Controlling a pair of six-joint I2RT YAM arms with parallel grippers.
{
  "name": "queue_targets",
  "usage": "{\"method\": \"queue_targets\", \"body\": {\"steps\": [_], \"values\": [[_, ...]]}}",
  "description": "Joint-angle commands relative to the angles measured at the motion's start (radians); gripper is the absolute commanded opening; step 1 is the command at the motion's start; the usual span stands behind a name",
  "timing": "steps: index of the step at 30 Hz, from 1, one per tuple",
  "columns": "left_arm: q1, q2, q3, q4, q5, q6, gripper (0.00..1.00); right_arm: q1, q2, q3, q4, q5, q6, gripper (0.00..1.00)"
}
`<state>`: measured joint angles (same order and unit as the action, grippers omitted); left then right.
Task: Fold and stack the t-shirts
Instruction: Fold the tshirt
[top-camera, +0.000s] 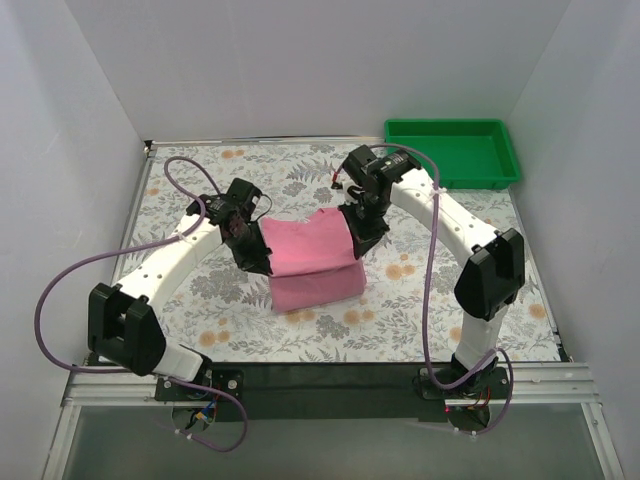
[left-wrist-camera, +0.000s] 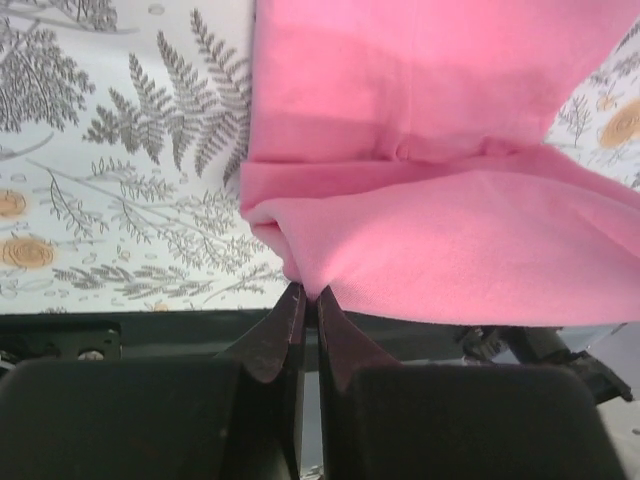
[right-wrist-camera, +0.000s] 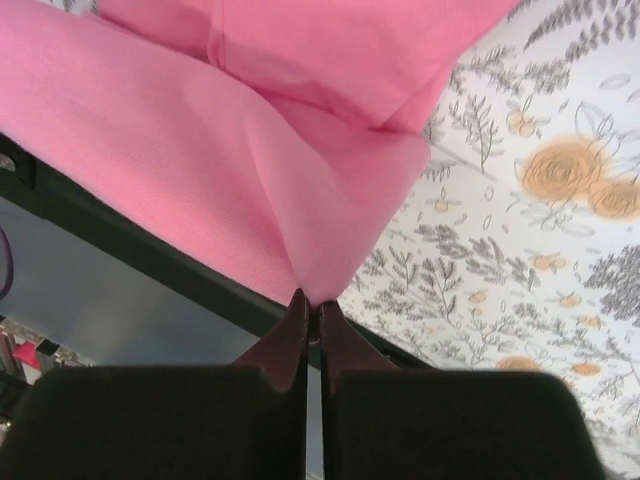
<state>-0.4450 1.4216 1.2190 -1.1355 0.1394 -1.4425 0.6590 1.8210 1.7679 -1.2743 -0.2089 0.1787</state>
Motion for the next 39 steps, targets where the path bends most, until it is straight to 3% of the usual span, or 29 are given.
{"method": "queue_targets", "body": {"steps": [1, 13, 24, 33, 39], "values": [[0.025, 0.032, 0.034, 0.074, -0.052, 0.017, 0.00, -0.028, 0.038, 0.108, -0.036, -0.012, -0.048, 0.01], [0.077, 0.105, 0.111, 0.186, -0.096, 0.024, 0.00, -0.078, 0.178, 0.301, -0.034, -0.049, -0.065, 0.01], [0.100, 0.128, 0.079, 0.272, -0.084, 0.014, 0.00, -0.093, 0.279, 0.407, -0.008, -0.034, -0.102, 0.01], [0.138, 0.125, 0.007, 0.376, -0.121, 0.001, 0.00, -0.107, 0.317, 0.418, 0.073, -0.014, -0.111, 0.01], [0.152, 0.128, -0.033, 0.459, -0.127, 0.005, 0.00, -0.114, 0.294, 0.340, 0.183, 0.031, -0.123, 0.01]]}}
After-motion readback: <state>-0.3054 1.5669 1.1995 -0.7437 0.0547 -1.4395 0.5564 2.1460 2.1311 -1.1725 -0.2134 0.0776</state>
